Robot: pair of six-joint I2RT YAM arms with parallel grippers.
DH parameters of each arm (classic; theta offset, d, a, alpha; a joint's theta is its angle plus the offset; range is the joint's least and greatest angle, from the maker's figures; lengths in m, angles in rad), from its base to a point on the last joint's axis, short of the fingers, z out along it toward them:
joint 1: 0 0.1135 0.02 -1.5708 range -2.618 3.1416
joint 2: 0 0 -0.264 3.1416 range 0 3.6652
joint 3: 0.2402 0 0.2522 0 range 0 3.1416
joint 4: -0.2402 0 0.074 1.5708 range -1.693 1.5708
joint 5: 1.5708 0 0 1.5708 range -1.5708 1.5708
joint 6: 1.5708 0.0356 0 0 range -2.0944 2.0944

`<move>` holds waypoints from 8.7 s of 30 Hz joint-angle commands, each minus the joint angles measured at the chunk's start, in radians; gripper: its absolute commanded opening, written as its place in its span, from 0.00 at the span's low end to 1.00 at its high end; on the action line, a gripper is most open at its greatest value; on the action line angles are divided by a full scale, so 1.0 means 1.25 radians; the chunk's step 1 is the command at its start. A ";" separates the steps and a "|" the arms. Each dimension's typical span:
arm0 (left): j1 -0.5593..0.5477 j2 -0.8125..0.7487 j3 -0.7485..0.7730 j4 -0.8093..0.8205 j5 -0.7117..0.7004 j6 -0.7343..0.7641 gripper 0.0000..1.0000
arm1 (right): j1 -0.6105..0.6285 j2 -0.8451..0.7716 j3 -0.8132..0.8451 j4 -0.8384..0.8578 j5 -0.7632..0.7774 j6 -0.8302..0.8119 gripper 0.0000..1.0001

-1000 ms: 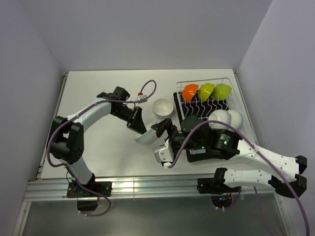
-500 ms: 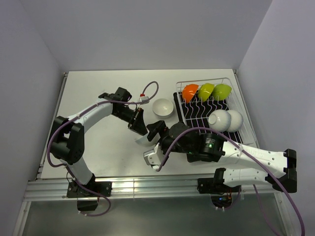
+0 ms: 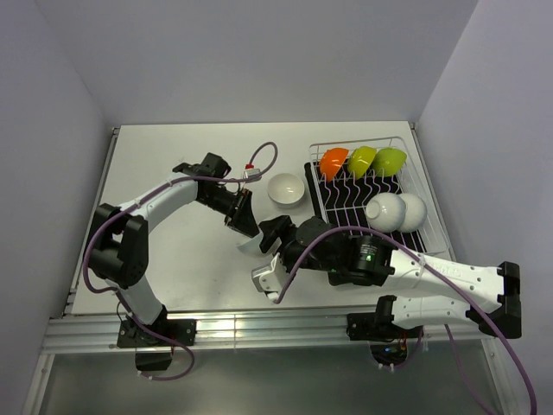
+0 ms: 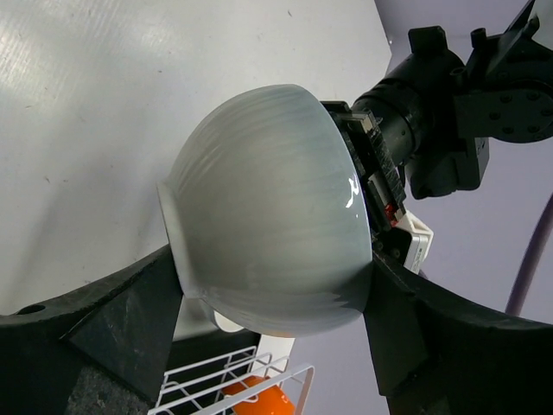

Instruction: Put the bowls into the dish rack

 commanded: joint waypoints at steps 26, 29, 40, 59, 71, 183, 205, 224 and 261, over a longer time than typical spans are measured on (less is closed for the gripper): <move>0.110 -0.179 0.085 0.293 -0.460 -0.226 0.99 | -0.115 -0.079 0.110 -0.129 -0.082 0.306 0.00; 0.110 -0.211 0.086 0.314 -0.514 -0.244 1.00 | -0.212 -0.071 0.146 -0.179 -0.120 0.402 0.00; 0.102 -0.295 0.069 0.378 -0.603 -0.246 1.00 | -0.547 -0.092 0.175 -0.246 -0.146 0.630 0.00; 0.100 -0.284 0.058 0.390 -0.573 -0.288 1.00 | -0.924 0.147 0.248 -0.395 -0.160 0.869 0.00; 0.099 -0.268 0.051 0.398 -0.555 -0.301 1.00 | -0.922 0.229 0.234 -0.373 -0.105 0.915 0.00; 0.008 -0.148 0.055 0.437 -0.599 -0.271 0.99 | -0.827 0.266 0.255 -0.347 0.112 0.894 0.99; 0.007 -0.121 0.053 0.423 -0.654 -0.251 0.99 | -0.836 0.193 0.277 -0.338 0.101 0.848 0.84; -0.007 0.157 0.166 0.545 -0.679 -0.316 0.90 | -0.858 0.040 0.408 -0.386 -0.217 0.624 1.00; -0.034 0.329 0.247 0.411 -0.588 -0.396 0.23 | -0.855 -0.001 0.335 -0.423 -0.276 0.604 1.00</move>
